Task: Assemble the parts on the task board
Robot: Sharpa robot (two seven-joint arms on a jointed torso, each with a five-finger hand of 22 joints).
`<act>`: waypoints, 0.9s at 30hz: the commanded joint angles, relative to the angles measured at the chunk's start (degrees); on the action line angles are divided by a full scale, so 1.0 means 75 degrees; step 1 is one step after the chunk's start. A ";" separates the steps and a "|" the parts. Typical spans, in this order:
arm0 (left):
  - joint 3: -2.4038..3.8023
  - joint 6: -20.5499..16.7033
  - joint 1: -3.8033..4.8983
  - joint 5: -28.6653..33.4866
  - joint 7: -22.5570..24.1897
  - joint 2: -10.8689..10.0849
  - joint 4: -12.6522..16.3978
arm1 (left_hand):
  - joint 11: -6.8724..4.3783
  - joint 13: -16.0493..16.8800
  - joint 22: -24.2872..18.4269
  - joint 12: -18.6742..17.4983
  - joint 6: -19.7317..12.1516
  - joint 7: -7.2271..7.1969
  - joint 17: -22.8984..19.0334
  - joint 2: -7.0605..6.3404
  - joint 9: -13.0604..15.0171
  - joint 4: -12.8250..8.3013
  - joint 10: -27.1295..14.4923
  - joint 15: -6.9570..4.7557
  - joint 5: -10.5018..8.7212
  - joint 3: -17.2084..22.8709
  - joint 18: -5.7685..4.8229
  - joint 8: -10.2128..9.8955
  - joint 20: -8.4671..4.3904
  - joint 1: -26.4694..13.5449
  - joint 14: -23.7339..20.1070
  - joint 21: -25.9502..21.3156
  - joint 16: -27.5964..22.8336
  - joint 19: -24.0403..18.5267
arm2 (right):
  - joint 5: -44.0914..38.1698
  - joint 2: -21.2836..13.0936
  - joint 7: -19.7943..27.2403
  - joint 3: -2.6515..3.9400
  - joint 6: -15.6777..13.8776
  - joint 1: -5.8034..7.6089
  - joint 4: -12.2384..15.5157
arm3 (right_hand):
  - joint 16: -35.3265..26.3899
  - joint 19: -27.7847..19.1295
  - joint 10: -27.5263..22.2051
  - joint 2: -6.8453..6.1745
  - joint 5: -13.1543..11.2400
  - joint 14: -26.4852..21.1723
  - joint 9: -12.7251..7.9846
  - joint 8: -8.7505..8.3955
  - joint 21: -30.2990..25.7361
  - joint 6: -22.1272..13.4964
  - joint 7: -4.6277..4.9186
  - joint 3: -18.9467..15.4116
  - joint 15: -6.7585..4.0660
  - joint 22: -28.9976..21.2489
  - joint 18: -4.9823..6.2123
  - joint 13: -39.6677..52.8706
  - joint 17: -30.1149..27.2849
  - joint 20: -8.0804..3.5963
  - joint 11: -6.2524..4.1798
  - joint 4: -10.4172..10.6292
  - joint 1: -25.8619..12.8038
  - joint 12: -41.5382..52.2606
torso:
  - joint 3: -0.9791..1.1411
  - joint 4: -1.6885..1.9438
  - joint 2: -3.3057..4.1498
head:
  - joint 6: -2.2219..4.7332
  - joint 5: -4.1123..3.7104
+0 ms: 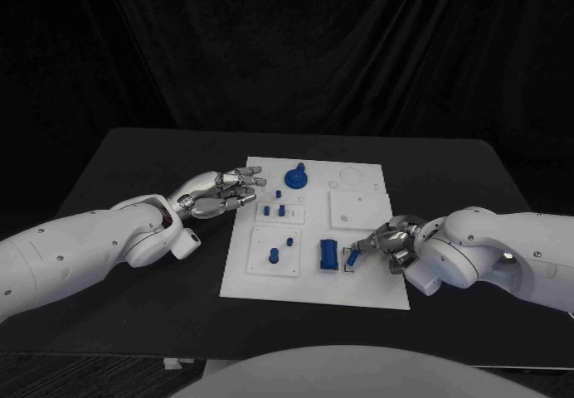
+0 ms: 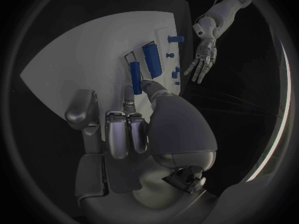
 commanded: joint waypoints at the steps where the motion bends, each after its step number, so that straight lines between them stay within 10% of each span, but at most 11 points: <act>1: 0.0007 0.0087 -0.0014 0.0065 0.0037 0.0014 0.0014 | 0.0031 0.0004 -0.0007 -0.0022 -0.0022 0.0031 0.0003 0.0004 -0.0003 0.0001 -0.0010 -0.0032 0.0051 0.0057 -0.0031 0.0044 0.0014 0.0044 0.0014 0.0028 0.0002 0.0043 | 0.0228 -0.0037 -0.0015 -0.0011 -0.0030 -0.0028 0.0006 | -0.0015 0.0015 0.0793 0.0172 0.0022 0.0722 0.0052 0.0025 0.0044 -0.0012 -0.0044 0.0660 -0.0037 0.0960 0.0089 0.2012 0.1755 -0.0032 -0.0027 -0.0709 0.0094 0.0020 | 0.0001 0.0001 0.0004 | 0.0001 0.0008; 27: 0.0007 0.0099 -0.0031 0.0065 0.0047 0.0017 0.0007 | 0.0037 0.0005 0.0002 -0.0016 -0.0008 0.0038 0.0004 0.0012 -0.0001 -0.0001 -0.0011 -0.0031 0.0055 0.0070 -0.0033 0.0047 0.0013 0.0053 0.0017 0.0031 0.0003 0.0049 | 0.0017 0.0164 -0.0030 -0.0011 0.0660 -0.0024 -0.0044 | -0.0013 0.0041 0.0793 0.0208 -0.0195 0.0724 0.0114 0.0132 0.0089 -0.0141 -0.0038 0.0697 -0.0029 0.0988 0.0078 0.2012 0.1759 -0.0032 -0.0014 -0.0754 -0.0015 0.0020 | -0.0002 0.0004 0.0003 | 0.0001 0.0003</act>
